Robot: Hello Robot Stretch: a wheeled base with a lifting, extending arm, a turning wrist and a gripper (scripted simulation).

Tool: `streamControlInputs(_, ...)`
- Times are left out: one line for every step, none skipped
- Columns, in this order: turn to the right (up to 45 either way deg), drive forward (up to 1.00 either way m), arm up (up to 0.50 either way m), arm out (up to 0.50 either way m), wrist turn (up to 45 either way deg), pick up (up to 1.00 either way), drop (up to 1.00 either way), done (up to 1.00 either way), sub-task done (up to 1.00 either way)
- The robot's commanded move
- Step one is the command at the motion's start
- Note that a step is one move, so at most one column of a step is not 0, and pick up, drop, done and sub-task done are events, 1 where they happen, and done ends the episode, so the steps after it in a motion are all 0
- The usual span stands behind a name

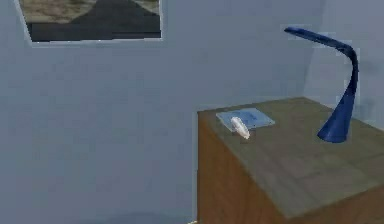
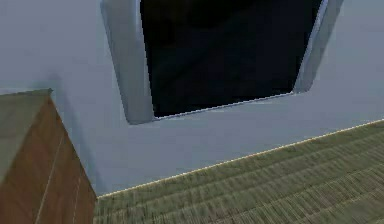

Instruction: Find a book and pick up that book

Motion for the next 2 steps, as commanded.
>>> streamControlInputs(-45.0,0.00,0.00,0.00,0.0,0.00,0.00,0.00,0.00)
streamControlInputs(-27.0,0.00,0.00,0.00,0.0,0.00,0.00,0.00,0.00)
